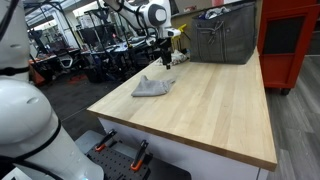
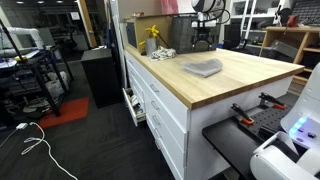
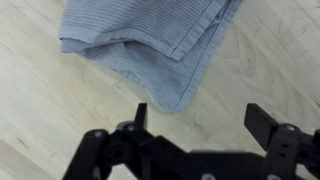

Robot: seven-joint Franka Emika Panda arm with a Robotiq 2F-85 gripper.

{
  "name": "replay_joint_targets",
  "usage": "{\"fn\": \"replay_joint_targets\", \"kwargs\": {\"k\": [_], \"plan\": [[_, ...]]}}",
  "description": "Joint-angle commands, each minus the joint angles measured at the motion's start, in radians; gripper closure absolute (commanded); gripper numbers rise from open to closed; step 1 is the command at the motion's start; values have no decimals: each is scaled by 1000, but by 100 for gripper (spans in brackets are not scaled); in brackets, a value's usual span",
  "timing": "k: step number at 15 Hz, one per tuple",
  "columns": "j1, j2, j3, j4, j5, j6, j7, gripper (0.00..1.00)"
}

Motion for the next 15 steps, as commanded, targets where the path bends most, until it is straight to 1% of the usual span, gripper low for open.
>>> {"fn": "replay_joint_targets", "kwargs": {"k": [1, 9, 12, 15], "plan": [[13, 30, -6, 13, 5, -10, -27, 0], [22, 108, -12, 26, 11, -40, -16, 0], [18, 124, -14, 38, 20, -78, -11, 0], [5, 112, -13, 51, 41, -143, -18, 0]]}}
